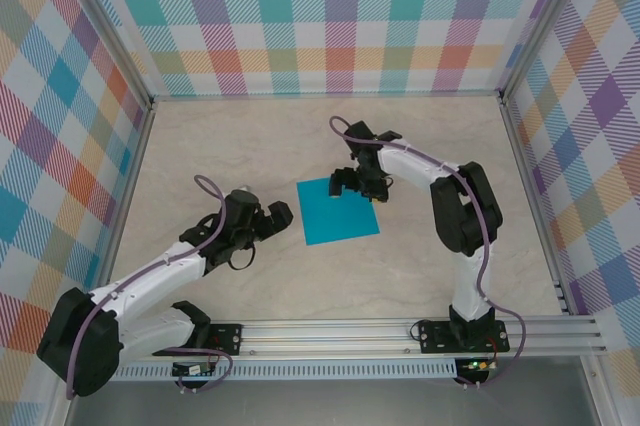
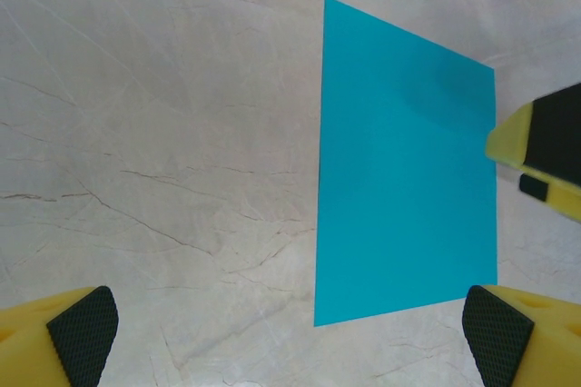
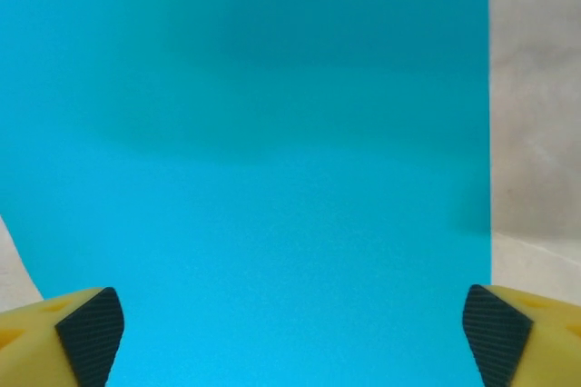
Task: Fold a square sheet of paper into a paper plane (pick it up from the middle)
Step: Move the square sheet of paper to the center of the table, then fold a square sheet of paper at the center of the table.
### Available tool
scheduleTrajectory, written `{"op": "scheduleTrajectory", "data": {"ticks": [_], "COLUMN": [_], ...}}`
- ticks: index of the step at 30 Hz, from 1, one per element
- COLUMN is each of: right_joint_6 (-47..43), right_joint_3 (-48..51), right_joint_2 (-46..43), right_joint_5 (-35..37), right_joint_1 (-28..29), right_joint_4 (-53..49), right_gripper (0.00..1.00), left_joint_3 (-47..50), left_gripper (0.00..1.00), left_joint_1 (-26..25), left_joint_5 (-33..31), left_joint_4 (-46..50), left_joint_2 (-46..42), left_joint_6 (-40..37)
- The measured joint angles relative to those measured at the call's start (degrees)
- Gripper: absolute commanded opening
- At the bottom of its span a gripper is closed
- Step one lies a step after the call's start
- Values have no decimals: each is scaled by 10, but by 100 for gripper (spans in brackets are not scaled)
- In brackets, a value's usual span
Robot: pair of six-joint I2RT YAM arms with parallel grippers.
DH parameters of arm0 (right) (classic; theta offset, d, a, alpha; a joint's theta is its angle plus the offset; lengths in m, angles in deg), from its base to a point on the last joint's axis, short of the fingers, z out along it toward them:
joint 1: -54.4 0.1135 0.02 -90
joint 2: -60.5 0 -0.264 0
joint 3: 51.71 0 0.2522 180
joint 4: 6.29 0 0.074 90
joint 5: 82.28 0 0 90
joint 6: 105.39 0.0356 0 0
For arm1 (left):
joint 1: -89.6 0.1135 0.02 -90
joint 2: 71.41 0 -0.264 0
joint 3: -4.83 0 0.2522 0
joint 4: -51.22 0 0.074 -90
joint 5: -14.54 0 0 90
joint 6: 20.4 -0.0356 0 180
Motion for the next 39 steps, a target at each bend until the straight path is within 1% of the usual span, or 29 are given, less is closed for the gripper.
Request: {"op": "scheduleTrajectory", "data": {"ticks": [2, 5, 8, 10, 12, 17, 26, 30, 39], "right_joint_6": [0, -9, -8, -1, 2, 5, 3, -1, -17], "right_joint_3": [-33, -39, -47, -80, -104, -110, -142, -165, -176], "right_joint_2": [8, 9, 14, 35, 57, 90, 116, 136, 157], "right_joint_5": [42, 97, 114, 113, 109, 96, 75, 75, 77], "right_joint_1": [22, 54, 73, 74, 68, 61, 61, 63, 69], "right_joint_4": [-13, -13, -26, -53, -56, -69, -95, -105, -128], "right_gripper": [100, 100, 100, 100, 100, 100, 100, 100, 100], "left_joint_3": [0, -7, -23, -30, -33, -37, -38, -38, -38], "left_gripper": [100, 100, 100, 100, 100, 100, 100, 100, 100], "left_joint_1": [3, 9, 13, 16, 20, 25, 27, 27, 27], "left_joint_5": [1, 7, 10, 11, 13, 23, 32, 34, 42], "left_joint_4": [0, 7, 18, 23, 25, 26, 26, 26, 26], "left_joint_2": [7, 27, 50, 59, 65, 80, 81, 83, 96], "left_joint_6": [-1, -2, -2, -1, -1, -2, -2, -2, -2]}}
